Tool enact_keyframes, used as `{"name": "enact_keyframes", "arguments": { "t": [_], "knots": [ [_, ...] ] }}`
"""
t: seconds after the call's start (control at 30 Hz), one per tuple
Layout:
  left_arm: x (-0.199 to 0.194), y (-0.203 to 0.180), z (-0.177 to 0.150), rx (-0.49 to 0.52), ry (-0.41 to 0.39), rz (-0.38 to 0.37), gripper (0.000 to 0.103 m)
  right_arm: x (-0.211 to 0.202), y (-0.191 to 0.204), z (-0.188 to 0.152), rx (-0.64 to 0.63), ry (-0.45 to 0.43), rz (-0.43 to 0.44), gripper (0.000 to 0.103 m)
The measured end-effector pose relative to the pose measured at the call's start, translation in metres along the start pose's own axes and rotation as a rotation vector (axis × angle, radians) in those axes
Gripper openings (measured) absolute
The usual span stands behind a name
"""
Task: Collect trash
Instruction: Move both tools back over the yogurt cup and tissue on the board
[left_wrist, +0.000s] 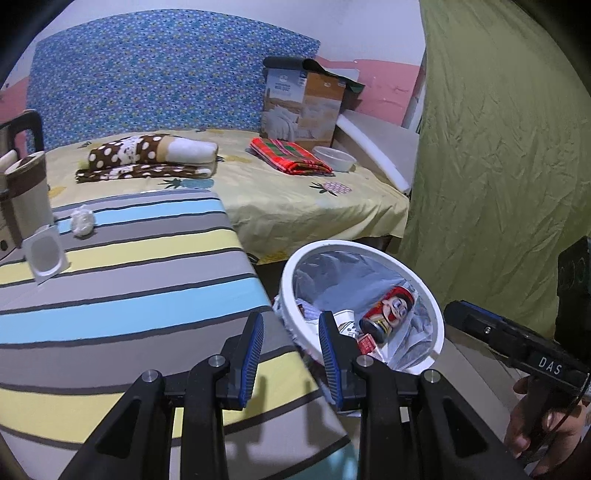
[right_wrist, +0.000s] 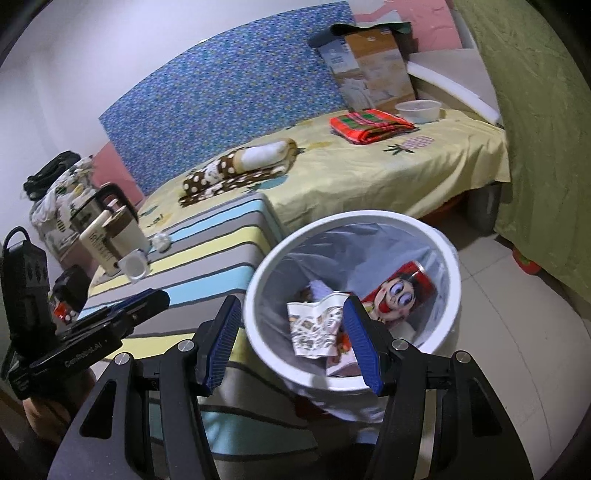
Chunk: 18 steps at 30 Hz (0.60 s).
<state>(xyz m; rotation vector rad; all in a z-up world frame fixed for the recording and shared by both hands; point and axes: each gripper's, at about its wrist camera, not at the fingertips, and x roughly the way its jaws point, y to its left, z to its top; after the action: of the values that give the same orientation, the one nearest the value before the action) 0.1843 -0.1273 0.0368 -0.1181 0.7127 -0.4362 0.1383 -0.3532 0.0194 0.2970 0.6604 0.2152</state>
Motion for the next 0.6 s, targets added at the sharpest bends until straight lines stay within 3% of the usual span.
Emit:
{"name": "enact_keyframes", "arguments": {
  "t": [0.6],
  "knots": [
    [-0.046,0.043,-0.018,-0.07,-0.043,0.085,0.031,-0.003,0.041,-0.009,-0.071,0.009,0.089,0.059]
  ]
}}
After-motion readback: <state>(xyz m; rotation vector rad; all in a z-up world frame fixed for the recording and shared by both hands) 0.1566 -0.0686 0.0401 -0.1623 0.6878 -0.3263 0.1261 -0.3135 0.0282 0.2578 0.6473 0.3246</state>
